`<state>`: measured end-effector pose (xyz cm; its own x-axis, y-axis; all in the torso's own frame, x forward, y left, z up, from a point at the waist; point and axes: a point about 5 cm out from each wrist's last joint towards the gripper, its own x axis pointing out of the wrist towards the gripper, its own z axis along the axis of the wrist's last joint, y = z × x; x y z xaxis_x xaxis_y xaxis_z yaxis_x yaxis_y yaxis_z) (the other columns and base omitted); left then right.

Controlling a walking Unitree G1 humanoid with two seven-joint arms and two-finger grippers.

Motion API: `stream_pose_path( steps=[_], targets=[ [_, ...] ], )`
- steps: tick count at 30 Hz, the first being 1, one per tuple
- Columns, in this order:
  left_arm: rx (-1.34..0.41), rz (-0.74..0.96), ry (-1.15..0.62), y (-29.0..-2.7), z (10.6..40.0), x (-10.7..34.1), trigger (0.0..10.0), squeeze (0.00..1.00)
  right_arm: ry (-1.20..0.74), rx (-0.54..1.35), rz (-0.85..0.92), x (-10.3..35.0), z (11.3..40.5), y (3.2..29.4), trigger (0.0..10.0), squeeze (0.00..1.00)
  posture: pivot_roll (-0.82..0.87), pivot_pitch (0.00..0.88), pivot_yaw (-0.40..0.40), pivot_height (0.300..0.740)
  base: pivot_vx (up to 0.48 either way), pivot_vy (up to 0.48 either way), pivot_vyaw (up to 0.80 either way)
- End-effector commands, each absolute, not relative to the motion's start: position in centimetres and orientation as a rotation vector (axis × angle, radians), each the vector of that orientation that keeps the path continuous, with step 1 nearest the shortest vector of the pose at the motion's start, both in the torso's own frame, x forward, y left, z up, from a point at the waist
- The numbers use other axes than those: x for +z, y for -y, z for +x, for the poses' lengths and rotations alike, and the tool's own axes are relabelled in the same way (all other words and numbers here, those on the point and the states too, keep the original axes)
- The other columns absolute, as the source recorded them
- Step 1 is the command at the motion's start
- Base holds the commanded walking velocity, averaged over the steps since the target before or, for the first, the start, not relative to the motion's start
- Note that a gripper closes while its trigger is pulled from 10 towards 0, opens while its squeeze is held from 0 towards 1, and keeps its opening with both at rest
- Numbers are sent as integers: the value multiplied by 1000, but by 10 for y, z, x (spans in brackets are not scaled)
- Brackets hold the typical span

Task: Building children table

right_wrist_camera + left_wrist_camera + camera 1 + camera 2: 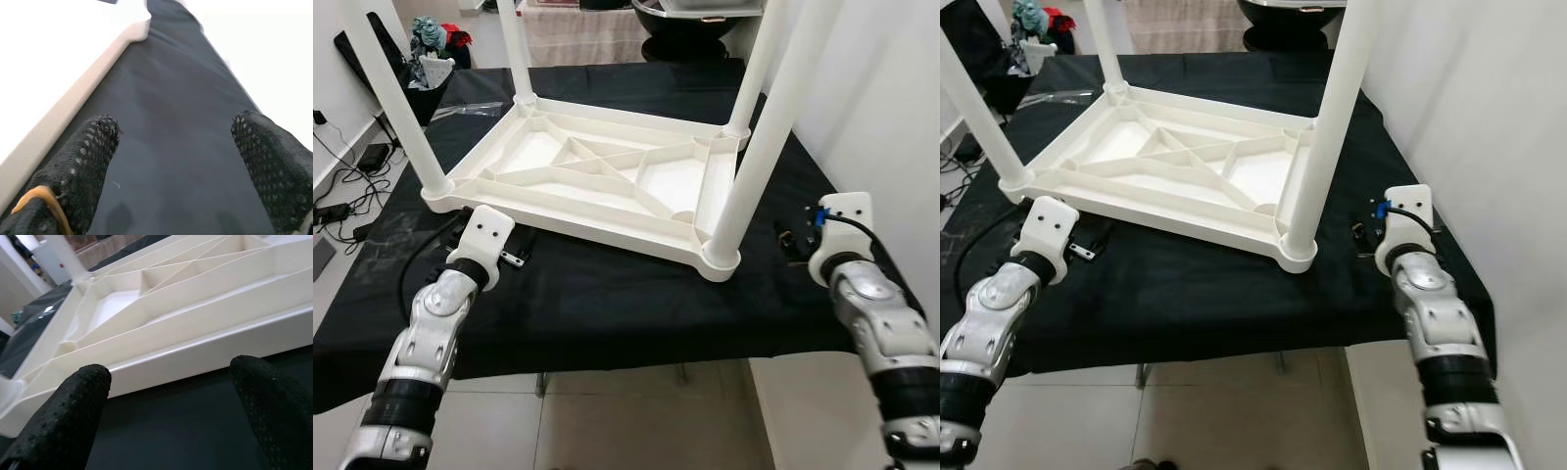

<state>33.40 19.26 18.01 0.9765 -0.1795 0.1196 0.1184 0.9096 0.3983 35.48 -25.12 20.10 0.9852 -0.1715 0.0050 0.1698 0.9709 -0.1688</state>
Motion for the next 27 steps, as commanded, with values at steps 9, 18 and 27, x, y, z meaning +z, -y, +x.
stream_pose_path(
  steps=[9, 18, 27],
  targets=[
    [-142, 358, 195, -185, 320, 200, 10000, 0, -41, -247, -287, 173, 378, 211, 10000, 0, 78, 231, -30, 740, 0, 0, 0],
    [-118, 360, 209, -188, 311, 216, 10000, 0, -69, -218, -264, 164, 381, 207, 10000, 0, 75, 250, -32, 740, 0, 0, 0],
    [-110, 349, 219, -184, 313, 221, 10000, 0, -92, 173, -201, 154, 358, 187, 10000, 0, 70, 230, -27, 740, 0, 0, 0]
  ],
)
